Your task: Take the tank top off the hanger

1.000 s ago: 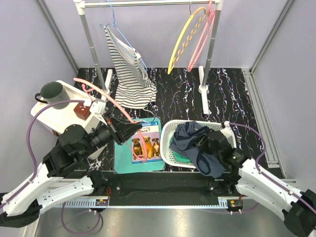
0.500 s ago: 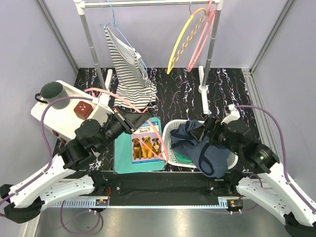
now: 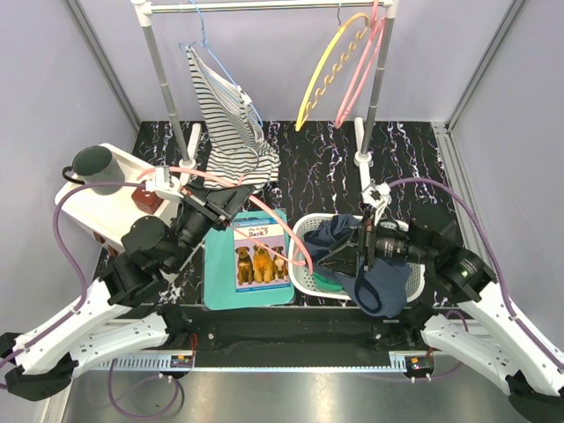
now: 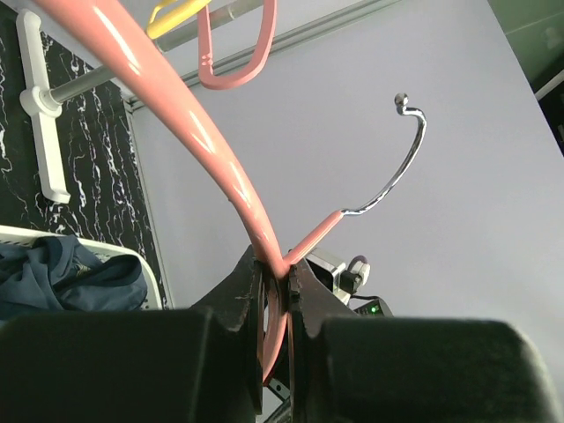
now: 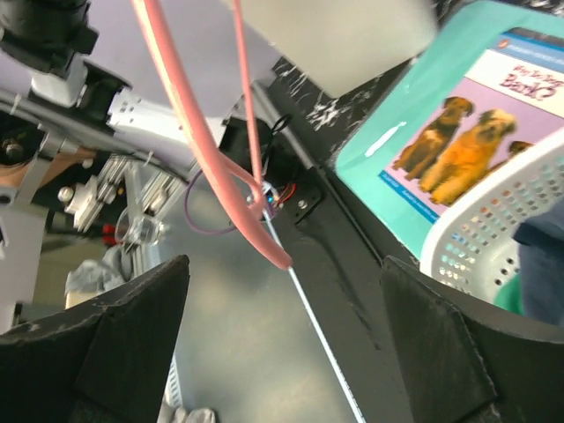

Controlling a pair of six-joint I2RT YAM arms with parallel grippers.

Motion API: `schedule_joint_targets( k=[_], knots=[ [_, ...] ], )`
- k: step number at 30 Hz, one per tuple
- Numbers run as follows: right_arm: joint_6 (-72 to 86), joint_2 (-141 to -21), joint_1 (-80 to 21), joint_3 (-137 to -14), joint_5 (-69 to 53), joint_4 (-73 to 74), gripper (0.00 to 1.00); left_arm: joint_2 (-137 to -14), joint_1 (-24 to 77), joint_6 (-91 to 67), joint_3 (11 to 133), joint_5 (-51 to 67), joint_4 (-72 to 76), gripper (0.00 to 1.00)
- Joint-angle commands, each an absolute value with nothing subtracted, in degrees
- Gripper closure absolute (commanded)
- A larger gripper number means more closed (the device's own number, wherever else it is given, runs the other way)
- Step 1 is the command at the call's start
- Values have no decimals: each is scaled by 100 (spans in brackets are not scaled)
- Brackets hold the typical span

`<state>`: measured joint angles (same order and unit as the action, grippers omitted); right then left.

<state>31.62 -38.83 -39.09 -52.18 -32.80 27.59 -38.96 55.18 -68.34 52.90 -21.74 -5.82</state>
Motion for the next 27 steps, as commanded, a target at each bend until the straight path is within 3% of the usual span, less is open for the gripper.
schedule_joint_targets(
  k=[1, 4, 11, 15, 18, 19, 22, 23, 24, 27],
  knots=[
    [3199, -4262, -4218, -5361, -3973, 1751, 7, -3999, 5520, -7048, 5309, -2417, -35, 100],
    [3208, -4551, -4525, -5440, -3753, 1600, 11, -4060, 5520, -7119, 5309, -2400, -18, 100],
    [3015, -4931, -5177, -5546, -2805, 1494, 38, -4192, 5520, -7163, 5344, -2285, -18, 100],
    [3208, -4860, -5256, -5327, -2698, 1004, 60, -4166, 5520, -7242, 5203, -2320, -18, 100],
    [3348, -4860, -5308, -5265, -2611, 871, 83, -4175, 5520, -7321, 5071, -2347, 175, 100],
    [3392, -4869, -5326, -5265, -2567, 861, 100, -4210, 5520, -7313, 5063, -2338, 184, 94],
    [3437, -4694, -5388, -5238, -2357, 905, 100, -4201, 5520, -7076, 5080, -2216, 220, 68],
    [3428, -4589, -5396, -5230, -2286, 940, 100, -4175, 5528, -6997, 5080, -2180, 176, 52],
    [3410, -4353, -5388, -5238, -2189, 1106, 100, -4131, 5520, -6822, 5071, -2145, 158, 42],
    [3279, -3966, -5388, -5422, -1768, 1808, 100, -3903, 5520, -6366, 4984, -1934, 158, 23]
  ],
)
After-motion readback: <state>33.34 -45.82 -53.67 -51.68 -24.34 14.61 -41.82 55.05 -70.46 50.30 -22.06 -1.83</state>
